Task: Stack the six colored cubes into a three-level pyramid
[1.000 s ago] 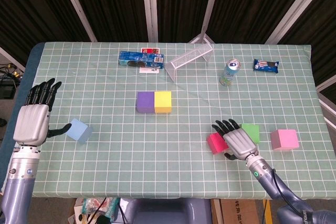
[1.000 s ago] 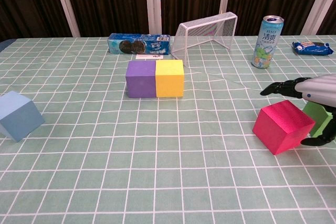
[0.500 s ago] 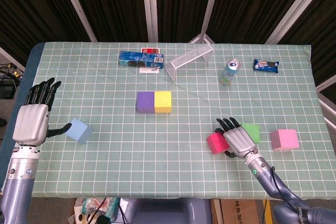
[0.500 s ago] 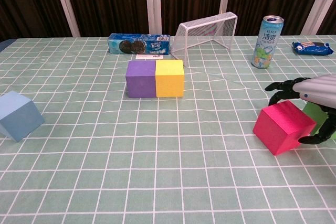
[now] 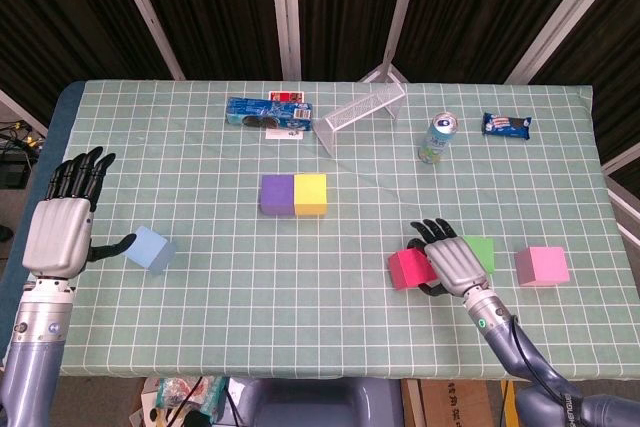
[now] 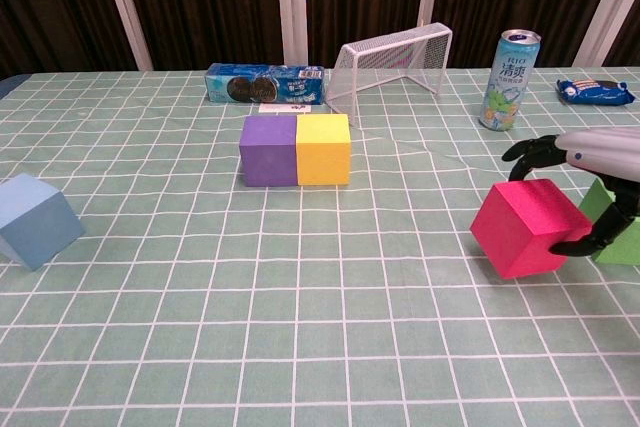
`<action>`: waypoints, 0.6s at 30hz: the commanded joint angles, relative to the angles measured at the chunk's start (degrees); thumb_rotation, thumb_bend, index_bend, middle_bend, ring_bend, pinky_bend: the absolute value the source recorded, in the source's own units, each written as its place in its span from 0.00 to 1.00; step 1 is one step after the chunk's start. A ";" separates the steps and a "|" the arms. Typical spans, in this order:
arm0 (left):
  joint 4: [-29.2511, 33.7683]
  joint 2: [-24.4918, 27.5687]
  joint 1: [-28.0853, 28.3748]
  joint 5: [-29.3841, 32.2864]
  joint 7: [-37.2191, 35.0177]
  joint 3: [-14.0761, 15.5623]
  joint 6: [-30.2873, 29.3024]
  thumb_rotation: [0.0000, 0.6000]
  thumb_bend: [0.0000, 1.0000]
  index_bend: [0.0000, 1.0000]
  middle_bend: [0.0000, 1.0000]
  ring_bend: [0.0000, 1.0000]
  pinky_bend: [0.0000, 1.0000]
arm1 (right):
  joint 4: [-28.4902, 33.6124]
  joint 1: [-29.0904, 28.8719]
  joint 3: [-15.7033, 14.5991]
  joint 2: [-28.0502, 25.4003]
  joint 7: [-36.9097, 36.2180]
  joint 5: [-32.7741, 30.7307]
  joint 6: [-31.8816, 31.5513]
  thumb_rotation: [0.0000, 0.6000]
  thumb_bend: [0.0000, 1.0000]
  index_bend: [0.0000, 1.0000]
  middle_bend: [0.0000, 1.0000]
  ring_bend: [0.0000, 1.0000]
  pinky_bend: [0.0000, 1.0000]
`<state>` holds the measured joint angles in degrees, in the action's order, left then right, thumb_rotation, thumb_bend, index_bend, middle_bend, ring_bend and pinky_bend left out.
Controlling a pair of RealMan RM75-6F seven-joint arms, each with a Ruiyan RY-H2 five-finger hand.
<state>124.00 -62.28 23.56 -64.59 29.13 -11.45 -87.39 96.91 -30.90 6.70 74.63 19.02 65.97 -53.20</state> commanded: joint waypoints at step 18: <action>-1.20 -0.70 -0.02 1.29 1.34 -0.91 0.73 1.00 0.05 0.00 0.00 0.00 0.04 | -6.79 -17.21 8.77 4.77 15.76 -29.49 2.35 1.00 0.32 0.49 0.12 0.00 0.00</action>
<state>122.83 -62.95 23.52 -63.32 30.42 -12.31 -86.65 91.62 -46.36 15.27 78.04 32.98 39.17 -51.39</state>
